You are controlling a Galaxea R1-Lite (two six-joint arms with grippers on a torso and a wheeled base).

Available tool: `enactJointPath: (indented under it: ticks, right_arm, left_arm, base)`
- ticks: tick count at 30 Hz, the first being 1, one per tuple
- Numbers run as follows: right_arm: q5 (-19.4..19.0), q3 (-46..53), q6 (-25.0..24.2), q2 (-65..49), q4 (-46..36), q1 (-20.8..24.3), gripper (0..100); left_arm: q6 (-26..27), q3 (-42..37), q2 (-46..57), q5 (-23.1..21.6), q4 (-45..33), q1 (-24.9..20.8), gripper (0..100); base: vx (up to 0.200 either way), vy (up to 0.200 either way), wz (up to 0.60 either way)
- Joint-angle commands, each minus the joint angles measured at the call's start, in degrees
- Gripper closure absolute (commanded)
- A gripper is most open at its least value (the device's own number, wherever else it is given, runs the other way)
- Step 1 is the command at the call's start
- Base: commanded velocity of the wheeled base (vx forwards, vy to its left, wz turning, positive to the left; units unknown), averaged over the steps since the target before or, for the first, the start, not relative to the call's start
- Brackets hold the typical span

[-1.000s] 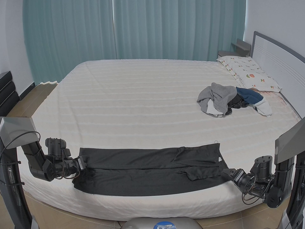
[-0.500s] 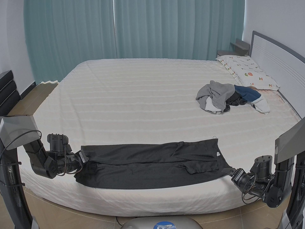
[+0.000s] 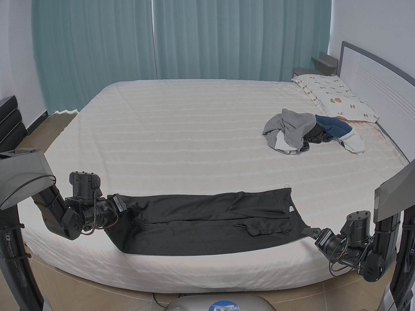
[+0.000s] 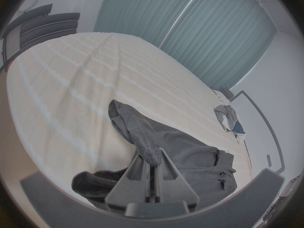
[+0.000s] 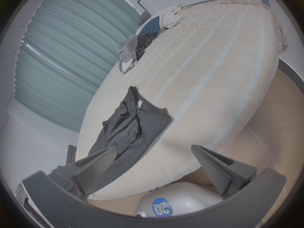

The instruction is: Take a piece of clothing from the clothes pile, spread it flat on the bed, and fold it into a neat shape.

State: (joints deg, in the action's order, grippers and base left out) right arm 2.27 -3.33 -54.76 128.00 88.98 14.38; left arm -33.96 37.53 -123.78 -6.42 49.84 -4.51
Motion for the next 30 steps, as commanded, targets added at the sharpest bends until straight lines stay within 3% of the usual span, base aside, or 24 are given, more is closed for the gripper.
enactJointPath:
  ticks: [1, 10, 24, 30]
  right_arm:
    - [0.0, 0.3, 0.0, -0.1, 0.8, 0.0, 0]
    - [0.0, 0.2, 0.0, -0.1, 0.8, 0.0, 0]
    - [-0.1, 0.2, 0.0, 0.1, 0.8, 0.4, 0]
    - [-0.1, 0.2, 0.1, 0.1, 0.8, 0.5, 0]
  left_arm:
    - [-0.1, 2.0, 3.2, 2.3, -2.0, -2.2, 100]
    - [-0.1, 11.9, 6.2, 4.9, -18.1, -7.1, 100]
    - [-0.3, 17.7, 5.6, 7.9, -24.1, -16.8, 100]
    - [-0.3, 24.1, 4.3, 9.4, -31.6, -20.1, 100]
  base:
    - [0.000, -0.200, 0.00]
    - [0.000, -0.200, 0.00]
    - [0.000, -0.200, 0.00]
    - [0.000, -0.200, 0.00]
